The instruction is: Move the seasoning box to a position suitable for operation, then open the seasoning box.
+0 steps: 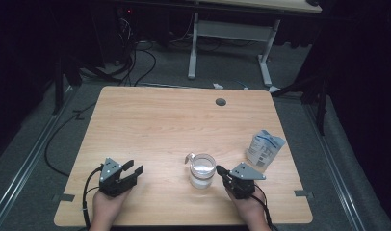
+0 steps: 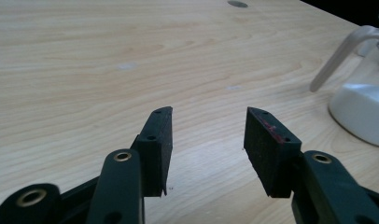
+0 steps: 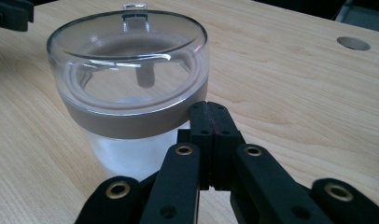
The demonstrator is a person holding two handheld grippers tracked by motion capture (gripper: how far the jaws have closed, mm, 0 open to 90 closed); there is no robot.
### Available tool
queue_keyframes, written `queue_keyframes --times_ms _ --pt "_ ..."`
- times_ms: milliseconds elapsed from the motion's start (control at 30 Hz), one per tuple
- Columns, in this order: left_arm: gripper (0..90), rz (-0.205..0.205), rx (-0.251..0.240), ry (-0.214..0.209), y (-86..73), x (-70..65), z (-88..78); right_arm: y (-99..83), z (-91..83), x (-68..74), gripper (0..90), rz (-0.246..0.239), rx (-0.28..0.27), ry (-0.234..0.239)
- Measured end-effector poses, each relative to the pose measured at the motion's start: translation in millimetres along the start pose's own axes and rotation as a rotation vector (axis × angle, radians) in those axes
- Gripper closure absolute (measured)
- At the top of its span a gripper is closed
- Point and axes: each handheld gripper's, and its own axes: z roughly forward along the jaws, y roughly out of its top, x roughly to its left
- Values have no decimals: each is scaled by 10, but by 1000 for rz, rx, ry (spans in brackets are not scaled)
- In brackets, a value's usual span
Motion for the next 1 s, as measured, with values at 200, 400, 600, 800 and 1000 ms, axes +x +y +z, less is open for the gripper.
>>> queue_keyframes --times_ms 200,400,600,800,1000 --pt "523 -21 -19 -14 12 -14 -23 0 -6 65 898 -34 4 1" --pt "523 0 -15 -3 20 -59 10 -7 -15 104 898 -43 2 22" --pt "522 -12 -13 -2 3 -29 1 -14 -25 163 898 -56 -1 41" --pt "522 -21 -14 -2 -8 -16 -17 -15 -13 268 899 -72 -5 67" --pt "522 -23 -11 -6 -16 -27 -19 -12 28 400 898 -92 -1 106"
